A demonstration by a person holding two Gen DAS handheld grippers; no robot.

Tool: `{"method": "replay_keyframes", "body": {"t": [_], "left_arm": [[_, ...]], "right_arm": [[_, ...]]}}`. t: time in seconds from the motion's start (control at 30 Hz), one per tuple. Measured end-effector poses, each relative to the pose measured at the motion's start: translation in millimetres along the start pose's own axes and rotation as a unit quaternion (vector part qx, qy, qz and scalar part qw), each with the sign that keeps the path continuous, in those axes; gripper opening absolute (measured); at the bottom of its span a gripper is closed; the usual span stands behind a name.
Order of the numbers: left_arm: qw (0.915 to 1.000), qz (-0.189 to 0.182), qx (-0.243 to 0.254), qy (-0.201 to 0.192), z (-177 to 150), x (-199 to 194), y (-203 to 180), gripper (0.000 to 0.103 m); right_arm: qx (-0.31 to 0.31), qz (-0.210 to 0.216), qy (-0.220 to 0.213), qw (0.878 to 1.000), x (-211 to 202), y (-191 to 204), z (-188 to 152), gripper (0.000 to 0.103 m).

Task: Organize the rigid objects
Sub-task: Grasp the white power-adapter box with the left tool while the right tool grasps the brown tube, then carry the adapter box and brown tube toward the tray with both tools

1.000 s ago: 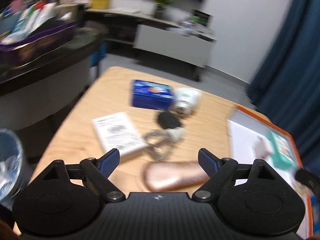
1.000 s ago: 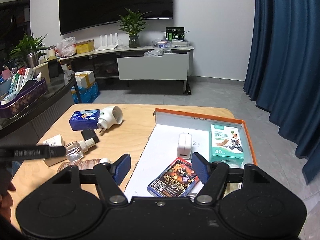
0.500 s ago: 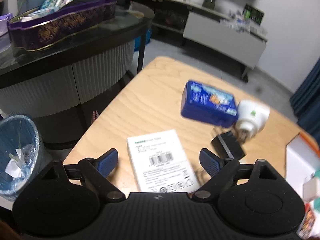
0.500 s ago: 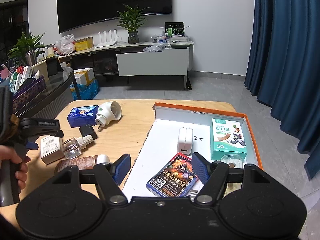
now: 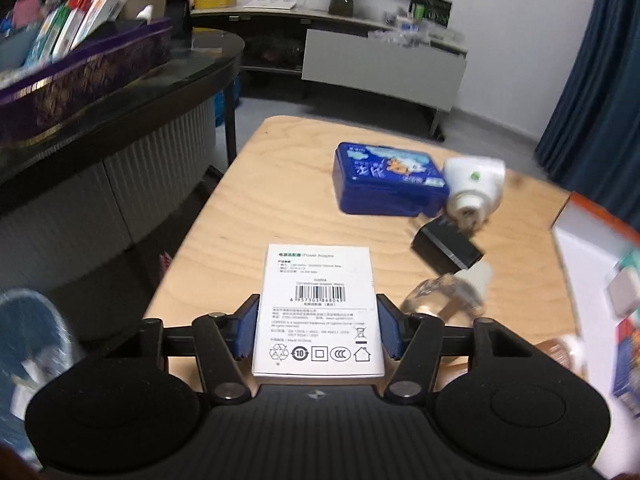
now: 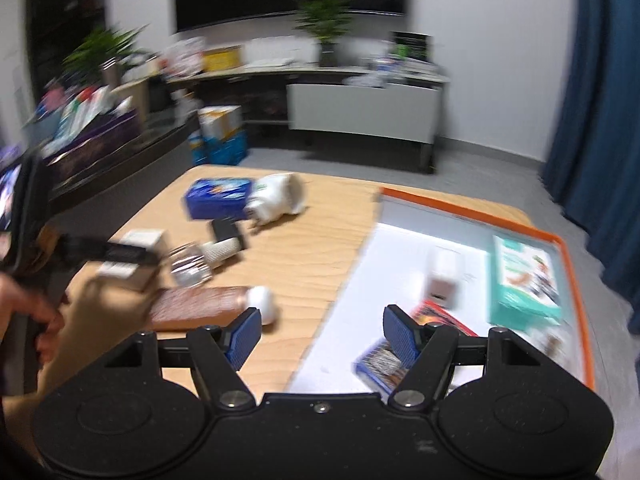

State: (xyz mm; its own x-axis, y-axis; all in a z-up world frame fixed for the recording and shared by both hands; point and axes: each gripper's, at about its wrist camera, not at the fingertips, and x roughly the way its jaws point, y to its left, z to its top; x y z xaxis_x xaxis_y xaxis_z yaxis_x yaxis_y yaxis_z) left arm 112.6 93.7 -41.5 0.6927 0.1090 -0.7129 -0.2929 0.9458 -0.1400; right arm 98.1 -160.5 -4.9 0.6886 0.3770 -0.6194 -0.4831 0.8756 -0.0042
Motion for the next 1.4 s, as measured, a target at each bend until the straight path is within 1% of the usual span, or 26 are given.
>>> {"method": "replay_keyframes", "body": {"t": [0.07, 0.13, 0.2, 0.3, 0.37, 0.43, 0.5, 0.57, 0.63, 0.67, 0.7, 0.73, 0.77, 0.8, 0.83, 0.87, 0.93, 0.97, 1.0, 1.03, 1.07, 1.1, 1.13, 1.23, 1.3, 1.4], "left_arm": [[0.9996, -0.016, -0.021, -0.003, -0.8, -2.9, 3.7, 0.06], [0.9994, -0.026, -0.019, -0.008, -1.9, -9.6, 4.7, 0.06], [0.9991, -0.037, -0.016, -0.013, -2.1, -18.4, 6.6, 0.06], [0.9983, -0.054, -0.018, -0.017, -4.2, -28.9, 9.9, 0.06], [0.9982, -0.055, -0.012, -0.021, -7.3, -36.0, 11.2, 0.06], [0.9979, -0.06, -0.012, -0.021, -9.0, -39.2, 13.8, 0.06], [0.9974, -0.066, -0.018, -0.019, -10.8, -40.6, 17.5, 0.06], [0.9972, -0.068, -0.023, -0.018, -12.4, -40.4, 20.5, 0.06], [0.997, -0.069, -0.031, -0.018, -12.6, -39.3, 24.0, 0.06], [0.9968, -0.07, -0.035, -0.018, -12.4, -38.6, 25.7, 0.06], [0.9965, -0.072, -0.038, -0.018, -12.2, -38.2, 27.0, 0.06], [0.9962, -0.074, -0.041, -0.019, -12.0, -37.9, 27.7, 0.06], [0.996, -0.076, -0.042, -0.02, -12.4, -38.5, 28.5, 0.06], [0.9958, -0.078, -0.043, -0.02, -12.5, -38.2, 28.7, 0.06], [0.9956, -0.08, -0.044, -0.02, -13.0, -38.0, 28.7, 0.06], [0.9953, -0.082, -0.046, -0.02, -13.6, -37.1, 28.5, 0.06], [0.9949, -0.086, -0.049, -0.016, -15.7, -34.7, 28.5, 0.06], [0.9949, -0.087, -0.049, -0.015, -16.5, -33.9, 27.7, 0.06], [0.995, -0.086, -0.048, -0.014, -17.0, -33.7, 26.9, 0.06], [0.9952, -0.085, -0.046, -0.014, -17.7, -34.6, 26.4, 0.06], [0.9953, -0.084, -0.045, -0.016, -18.7, -36.4, 25.8, 0.06], [0.9954, -0.083, -0.045, -0.019, -18.9, -38.2, 25.5, 0.06], [0.9953, -0.082, -0.047, -0.02, -18.7, -39.4, 25.5, 0.06], [0.9954, -0.082, -0.043, -0.023, -19.7, -44.0, 23.8, 0.06], [0.9951, -0.086, -0.042, -0.025, -20.4, -46.0, 22.9, 0.06], [0.9947, -0.089, -0.041, -0.03, -20.8, -51.1, 20.3, 0.06]], "right_arm": [[-0.029, 0.028, 0.005, 0.999, 6.7, 7.9, 3.4, 0.082], [-0.071, 0.057, 0.018, 0.996, 16.3, 16.0, 8.6, 0.083], [-0.121, 0.074, 0.027, 0.989, 26.8, 25.3, 14.3, 0.083], [-0.191, 0.105, 0.045, 0.975, 47.1, 35.8, 22.9, 0.083], [-0.235, 0.122, 0.064, 0.962, 63.0, 42.5, 27.2, 0.083], [-0.262, 0.14, 0.079, 0.952, 76.6, 46.0, 30.0, 0.083], [-0.272, 0.152, 0.093, 0.946, 91.2, 48.1, 34.1, 0.083], [-0.247, 0.175, 0.109, 0.947, 103.0, 45.6, 39.1, 0.084], [-0.198, 0.193, 0.133, 0.952, 113.8, 41.2, 40.6, 0.085], [-0.169, 0.191, 0.143, 0.956, 116.6, 38.8, 40.0, 0.085], [-0.138, 0.185, 0.149, 0.961, 116.3, 35.9, 38.4, 0.082], [-0.112, 0.177, 0.15, 0.966, 113.7, 33.0, 35.6, 0.071], [-0.092, 0.176, 0.149, 0.969, 109.2, 31.0, 33.3, 0.066], [-0.076, 0.178, 0.147, 0.97, 103.0, 29.4, 29.2, 0.054], [-0.062, 0.183, 0.148, 0.97, 96.9, 28.3, 24.8, 0.047], [-0.051, 0.184, 0.148, 0.97, 92.0, 28.9, 21.3, 0.045], [-0.049, 0.171, 0.146, 0.973, 84.7, 35.5, 12.8, 0.048], [-0.059, 0.159, 0.143, 0.975, 82.8, 41.3, 8.7, 0.05], [-0.074, 0.148, 0.131, 0.978, 82.4, 48.1, 6.7, 0.055], [-0.084, 0.133, 0.124, 0.98, 82.4, 54.8, 4.6, 0.057], [-0.091, 0.116, 0.116, 0.982, 83.8, 61.4, 3.3, 0.056], [-0.085, 0.102, 0.107, 0.985, 83.3, 65.9, 2.7, 0.048], [-0.073, 0.09, 0.103, 0.988, 83.5, 68.3, 2.3, 0.045], [-0.054, 0.065, 0.101, 0.991, 81.3, 71.7, 2.5, 0.044], [-0.047, 0.056, 0.094, 0.993, 75.0, 70.8, 3.7, 0.043], [0.016, 0.061, 0.081, 0.995, 64.2, 53.5, 7.4, 0.043]]}}
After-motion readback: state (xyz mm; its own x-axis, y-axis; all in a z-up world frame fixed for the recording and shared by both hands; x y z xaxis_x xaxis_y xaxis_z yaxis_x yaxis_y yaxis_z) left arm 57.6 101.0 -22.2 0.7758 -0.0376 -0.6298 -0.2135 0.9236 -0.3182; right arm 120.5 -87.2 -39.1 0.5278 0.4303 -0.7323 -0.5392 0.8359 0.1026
